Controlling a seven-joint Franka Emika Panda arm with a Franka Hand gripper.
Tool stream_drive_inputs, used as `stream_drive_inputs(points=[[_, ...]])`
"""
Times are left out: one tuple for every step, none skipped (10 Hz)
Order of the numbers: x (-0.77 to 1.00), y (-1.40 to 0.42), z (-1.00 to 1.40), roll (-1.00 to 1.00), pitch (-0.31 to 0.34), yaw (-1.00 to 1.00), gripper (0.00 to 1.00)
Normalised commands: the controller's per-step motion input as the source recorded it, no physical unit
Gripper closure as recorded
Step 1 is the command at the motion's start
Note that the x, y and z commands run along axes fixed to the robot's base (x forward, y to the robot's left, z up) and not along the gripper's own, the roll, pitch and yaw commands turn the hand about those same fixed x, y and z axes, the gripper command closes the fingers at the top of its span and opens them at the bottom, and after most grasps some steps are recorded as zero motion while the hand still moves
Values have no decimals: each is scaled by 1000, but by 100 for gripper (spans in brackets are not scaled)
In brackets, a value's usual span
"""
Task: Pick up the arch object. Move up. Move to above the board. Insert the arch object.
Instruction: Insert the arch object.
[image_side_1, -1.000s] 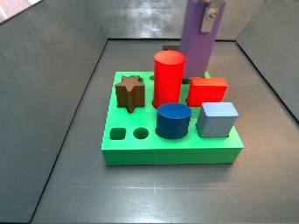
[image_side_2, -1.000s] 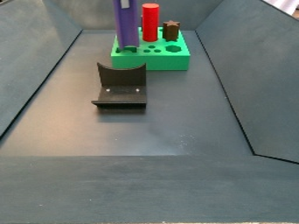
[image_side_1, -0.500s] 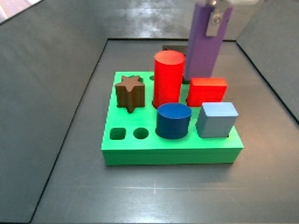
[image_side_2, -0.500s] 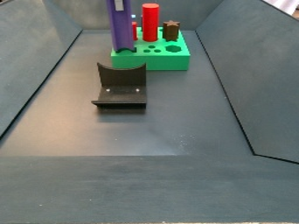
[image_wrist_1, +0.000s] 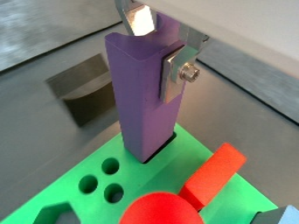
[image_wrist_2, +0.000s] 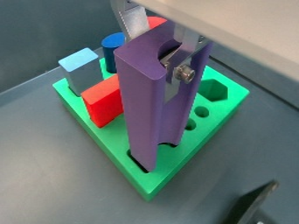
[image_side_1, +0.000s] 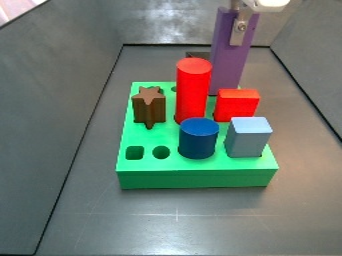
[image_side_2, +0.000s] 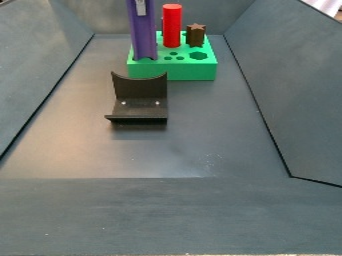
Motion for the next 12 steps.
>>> stream_drive_inputs(points=[[217,-31,-14,-106,-9,-563,100],[71,0,0,-19,0,-300,100],[-111,0,-220,0,-3,-34,100],[-371,-14,-291,0,-37,0,100],[-403,-31,-194,0,-63,151,100],[-191,-63,-191,0,-59,231,100],[-86,-166,-240,0,-43,229,100],[0,-223,-280,1,-21,149,100],[3,-157,-369,0,-21,51,100],[0,-20,-354,56,0,6,100],[0,0,-357,71,0,0,100],[0,-11,-369,76,0,0,100]])
